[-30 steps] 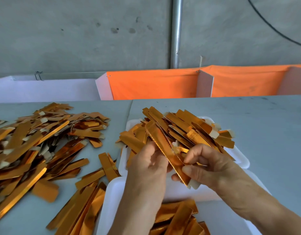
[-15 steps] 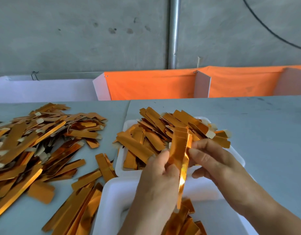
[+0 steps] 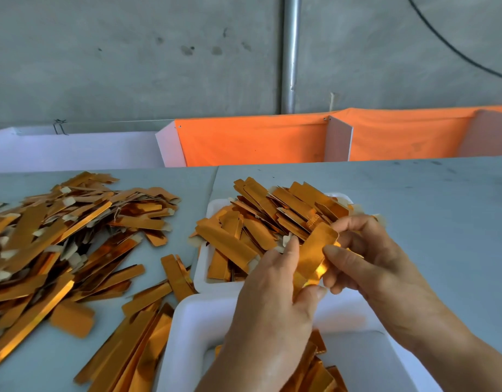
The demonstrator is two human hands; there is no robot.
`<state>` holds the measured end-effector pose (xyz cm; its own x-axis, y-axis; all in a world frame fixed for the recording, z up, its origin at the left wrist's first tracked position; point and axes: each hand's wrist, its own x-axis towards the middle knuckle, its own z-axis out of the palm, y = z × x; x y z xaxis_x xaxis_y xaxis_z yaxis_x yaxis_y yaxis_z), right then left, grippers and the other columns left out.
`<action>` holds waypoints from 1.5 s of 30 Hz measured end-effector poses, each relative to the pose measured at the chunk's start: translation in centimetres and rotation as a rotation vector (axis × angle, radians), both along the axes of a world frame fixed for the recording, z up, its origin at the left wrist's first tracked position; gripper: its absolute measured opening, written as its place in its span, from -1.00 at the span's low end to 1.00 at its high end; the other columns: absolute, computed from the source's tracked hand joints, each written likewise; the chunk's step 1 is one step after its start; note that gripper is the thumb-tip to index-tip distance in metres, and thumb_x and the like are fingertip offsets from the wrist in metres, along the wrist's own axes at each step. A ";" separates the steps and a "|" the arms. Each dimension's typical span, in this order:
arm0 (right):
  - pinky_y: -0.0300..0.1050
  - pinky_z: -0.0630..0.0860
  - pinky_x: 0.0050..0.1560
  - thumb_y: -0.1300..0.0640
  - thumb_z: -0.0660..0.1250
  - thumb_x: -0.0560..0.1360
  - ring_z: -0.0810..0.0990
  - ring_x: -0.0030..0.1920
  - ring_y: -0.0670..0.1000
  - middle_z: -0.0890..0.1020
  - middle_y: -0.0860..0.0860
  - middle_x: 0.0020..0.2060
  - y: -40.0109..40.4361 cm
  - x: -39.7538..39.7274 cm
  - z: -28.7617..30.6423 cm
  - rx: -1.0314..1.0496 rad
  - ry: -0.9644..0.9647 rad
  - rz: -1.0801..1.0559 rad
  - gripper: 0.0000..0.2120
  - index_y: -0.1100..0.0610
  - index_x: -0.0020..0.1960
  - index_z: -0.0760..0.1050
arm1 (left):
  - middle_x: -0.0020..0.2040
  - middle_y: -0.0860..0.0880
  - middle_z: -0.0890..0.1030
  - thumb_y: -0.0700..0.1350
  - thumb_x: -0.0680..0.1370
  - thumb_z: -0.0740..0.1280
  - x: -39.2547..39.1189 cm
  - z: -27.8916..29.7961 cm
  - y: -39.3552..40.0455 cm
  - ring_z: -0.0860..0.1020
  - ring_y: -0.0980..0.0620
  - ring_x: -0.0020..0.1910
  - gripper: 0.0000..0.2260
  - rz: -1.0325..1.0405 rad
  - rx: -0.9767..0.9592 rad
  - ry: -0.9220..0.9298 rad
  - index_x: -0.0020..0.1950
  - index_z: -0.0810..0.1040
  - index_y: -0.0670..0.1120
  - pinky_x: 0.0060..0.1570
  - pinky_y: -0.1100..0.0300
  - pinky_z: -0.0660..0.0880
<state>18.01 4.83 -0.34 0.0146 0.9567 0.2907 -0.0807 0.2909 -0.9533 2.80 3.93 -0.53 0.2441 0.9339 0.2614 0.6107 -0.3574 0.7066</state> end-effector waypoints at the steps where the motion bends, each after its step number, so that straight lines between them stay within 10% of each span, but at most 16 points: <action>1: -0.20 0.53 -0.40 0.16 0.35 0.34 0.57 -0.42 0.05 0.59 0.03 -0.39 0.0 0.1 0.0 0.002 0.001 0.011 -0.87 0.04 -0.11 0.53 | 0.29 0.24 0.27 0.15 0.56 0.22 0.0 -0.1 0.0 0.28 0.20 0.29 -0.37 0.000 0.014 0.018 0.52 -0.05 0.21 0.24 0.32 0.31; 16: -0.15 0.57 -0.21 -0.09 0.47 0.38 0.64 -0.17 0.04 0.66 0.06 -0.21 0.0 1.8 0.3 0.048 -0.097 0.192 -0.77 0.05 -0.12 0.61 | 0.15 0.35 0.31 0.09 0.57 0.25 -0.4 0.3 0.1 0.31 0.28 0.16 -0.49 -0.055 0.092 0.030 0.46 0.12 0.26 0.12 0.39 0.32; 22: -0.11 0.59 -0.13 0.33 0.21 0.54 0.64 -0.08 0.07 0.65 0.08 -0.09 -0.4 2.1 0.4 0.087 -0.233 0.234 -0.78 0.13 -0.06 0.60 | 0.08 0.25 0.52 0.06 0.54 0.30 -1.4 0.8 0.2 0.48 0.22 0.12 -0.59 -0.147 -0.030 -0.106 0.37 0.34 0.26 0.15 0.27 0.45; 29: -0.12 0.46 0.20 0.21 0.38 0.37 0.49 0.28 -0.11 0.56 -0.17 0.24 -0.6 2.4 1.2 0.047 -0.352 0.271 -0.80 0.24 -0.05 0.67 | -0.12 0.18 0.63 0.01 0.54 0.31 -2.1 1.0 0.3 0.57 0.24 -0.03 -0.77 -0.248 -0.183 -0.168 0.17 0.51 0.23 -0.03 0.32 0.41; 34: -0.21 0.55 -0.05 0.23 0.37 0.39 0.63 -0.04 0.05 0.65 0.13 -0.07 -0.7 1.8 1.1 -0.002 -0.292 0.275 -0.91 0.21 -0.20 0.64 | -0.06 0.15 0.65 0.03 0.54 0.31 -1.9 0.9 0.2 0.60 0.22 -0.03 -0.82 -0.313 -0.291 -0.151 0.14 0.53 0.18 0.02 0.28 0.47; 39: -0.14 0.56 -0.11 0.06 0.41 0.29 0.60 -0.15 -0.06 0.65 -0.03 -0.20 -0.3 0.4 0.1 -0.018 -0.303 0.056 -0.91 0.01 -0.22 0.65 | -0.10 0.26 0.41 0.12 0.51 0.32 0.0 0.2 0.0 0.41 0.27 -0.10 -0.75 -0.048 -0.017 0.081 0.11 0.31 0.21 -0.20 0.45 0.32; 45: -0.20 0.61 -0.27 0.09 0.42 0.26 0.63 -0.19 0.02 0.61 0.09 -0.13 -0.1 -0.9 -0.4 -0.069 -0.266 -0.179 -0.87 0.13 -0.25 0.62 | 0.13 0.26 0.47 0.03 0.57 0.25 -0.1 -0.1 0.5 0.46 0.25 0.10 -0.65 0.126 0.235 0.090 0.32 0.26 0.20 0.01 0.48 0.37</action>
